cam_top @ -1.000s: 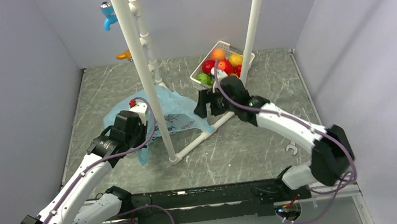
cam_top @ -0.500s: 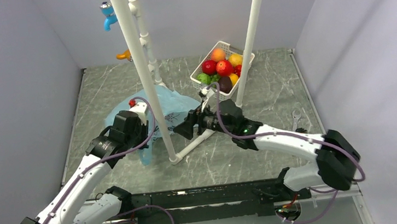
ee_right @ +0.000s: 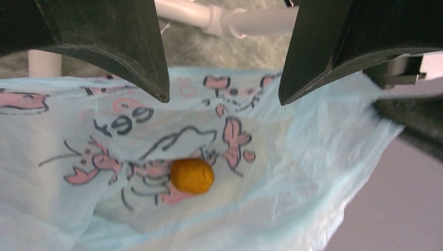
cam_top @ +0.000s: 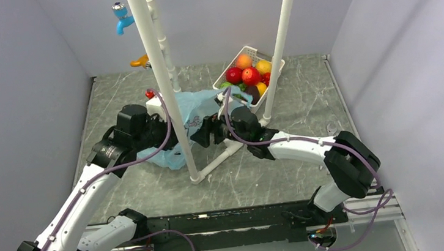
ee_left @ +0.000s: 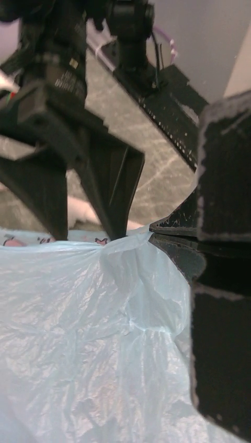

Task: Take the fake fruits out of the plastic bag

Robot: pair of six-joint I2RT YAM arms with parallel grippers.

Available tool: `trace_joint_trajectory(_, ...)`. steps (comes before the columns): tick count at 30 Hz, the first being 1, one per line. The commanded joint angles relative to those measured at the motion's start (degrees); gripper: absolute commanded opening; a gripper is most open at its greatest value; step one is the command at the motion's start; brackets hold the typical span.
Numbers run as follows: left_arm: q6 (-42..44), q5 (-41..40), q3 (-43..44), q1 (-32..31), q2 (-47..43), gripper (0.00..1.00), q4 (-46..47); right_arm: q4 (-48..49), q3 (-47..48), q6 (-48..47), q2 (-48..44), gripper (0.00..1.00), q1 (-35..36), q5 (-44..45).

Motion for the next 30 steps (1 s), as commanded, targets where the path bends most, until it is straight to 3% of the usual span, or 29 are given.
trace_joint_trajectory(1, 0.96, 9.85, 1.15, -0.39, -3.69, 0.0, 3.66, -0.06, 5.71, -4.17, 0.76, 0.79, -0.42, 0.63)
trace_joint_trajectory(7, -0.22, -2.17, -7.59, -0.39, -9.22, 0.0, -2.59, -5.08, 12.94, -8.43, 9.73, 0.76, -0.4, -4.44)
trace_joint_trajectory(13, -1.31, -7.29, -11.08, -0.38, -10.06, 0.0, -4.79, -3.78, 17.81, -8.07, 17.44, 0.76, -0.28, -8.61)
trace_joint_trajectory(17, -1.16, -7.57, -13.41, -0.4, -11.21, 0.0, -3.73, -0.65, 19.95, -9.85, 22.52, 0.77, 0.37, -9.38)
trace_joint_trajectory(21, -1.15, -6.97, -13.89, -0.37, -10.63, 0.0, -3.53, 3.02, 22.23, -11.76, 26.45, 0.86, 0.98, -9.85)
trace_joint_trajectory(30, -0.86, -5.94, -14.7, -0.39, -8.95, 0.0, -2.09, 12.69, 27.28, -11.8, 35.46, 0.95, 2.23, -11.35)
